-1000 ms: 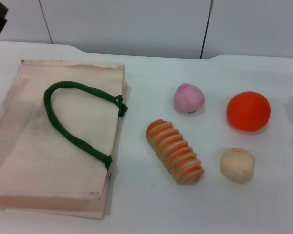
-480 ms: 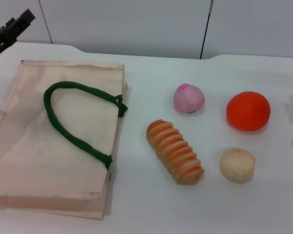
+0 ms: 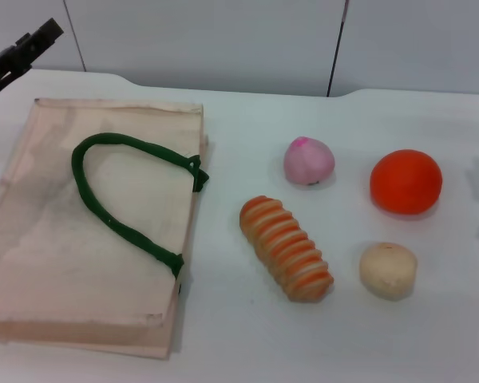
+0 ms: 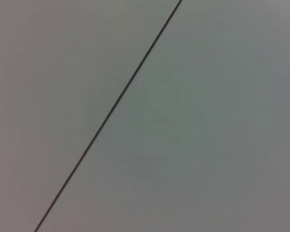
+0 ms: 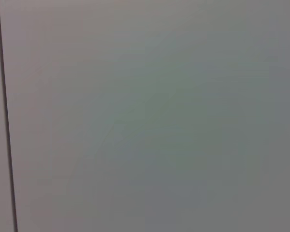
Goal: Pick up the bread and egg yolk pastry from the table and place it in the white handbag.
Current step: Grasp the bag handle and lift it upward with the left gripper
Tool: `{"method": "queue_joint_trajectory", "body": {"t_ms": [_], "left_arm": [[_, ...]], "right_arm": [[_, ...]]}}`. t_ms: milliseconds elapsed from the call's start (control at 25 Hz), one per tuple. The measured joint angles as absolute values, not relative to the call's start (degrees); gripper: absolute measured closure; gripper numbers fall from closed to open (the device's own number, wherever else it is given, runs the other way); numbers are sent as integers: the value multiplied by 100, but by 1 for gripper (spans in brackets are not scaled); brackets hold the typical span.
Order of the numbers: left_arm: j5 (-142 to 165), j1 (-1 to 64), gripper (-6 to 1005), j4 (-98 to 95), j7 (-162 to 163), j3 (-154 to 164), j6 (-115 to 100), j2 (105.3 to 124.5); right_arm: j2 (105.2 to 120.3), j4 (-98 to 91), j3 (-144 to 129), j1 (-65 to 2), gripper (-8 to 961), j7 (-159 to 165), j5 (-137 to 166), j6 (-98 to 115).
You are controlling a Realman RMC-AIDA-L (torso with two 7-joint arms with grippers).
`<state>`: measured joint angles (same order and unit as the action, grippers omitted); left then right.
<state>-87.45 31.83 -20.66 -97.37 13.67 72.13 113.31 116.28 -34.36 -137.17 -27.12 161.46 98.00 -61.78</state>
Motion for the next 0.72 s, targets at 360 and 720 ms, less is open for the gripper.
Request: {"method": "queue_joint_trajectory", "body": {"t_ms": [360,720], "left_arm": [[-8604,3191,297,-2212,-9622,1321,7218,11337],[-10098,3078,299,-1081,-13668,884,7719,11651]], "right_arm": [[11629,-3436,-13697,-2712,72,16145,9800,-6168],[11637,-3447,-13702,-2711,71,16146,9800,-6178]]}}
